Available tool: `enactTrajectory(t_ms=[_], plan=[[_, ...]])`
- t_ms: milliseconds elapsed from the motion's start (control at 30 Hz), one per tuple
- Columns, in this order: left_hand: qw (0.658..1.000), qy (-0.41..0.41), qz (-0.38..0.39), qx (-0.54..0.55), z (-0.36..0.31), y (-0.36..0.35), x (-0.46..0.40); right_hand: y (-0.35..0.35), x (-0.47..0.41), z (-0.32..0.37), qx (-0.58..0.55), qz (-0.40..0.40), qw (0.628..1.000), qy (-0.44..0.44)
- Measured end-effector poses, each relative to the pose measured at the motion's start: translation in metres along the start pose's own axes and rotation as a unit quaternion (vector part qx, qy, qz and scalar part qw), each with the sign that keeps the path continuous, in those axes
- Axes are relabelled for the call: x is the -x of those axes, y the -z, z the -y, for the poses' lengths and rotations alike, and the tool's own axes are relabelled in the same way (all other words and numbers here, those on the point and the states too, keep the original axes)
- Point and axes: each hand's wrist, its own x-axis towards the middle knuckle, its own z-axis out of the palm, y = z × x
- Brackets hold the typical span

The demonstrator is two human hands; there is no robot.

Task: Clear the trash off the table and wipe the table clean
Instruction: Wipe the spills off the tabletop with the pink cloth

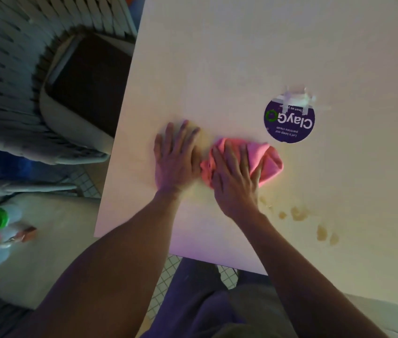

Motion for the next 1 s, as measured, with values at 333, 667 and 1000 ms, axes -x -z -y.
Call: enactTrajectory(t_ms=[333,667,1000], plan=[[1.000,0.001,-0.020,0.004,0.001,0.000,0.000,0.000,-0.024,-0.023,-0.021,-0.010,0.994,-0.106],[0.999,-0.040,0.007,0.026,0.002,0.006,0.021,-0.003,0.077,-0.039,0.021,0.032,0.998,0.055],[1.000,0.001,0.025,0.019,-0.042,0.004,0.063,-0.003,0.076,-0.047,-0.020,0.006,1.000,-0.013]])
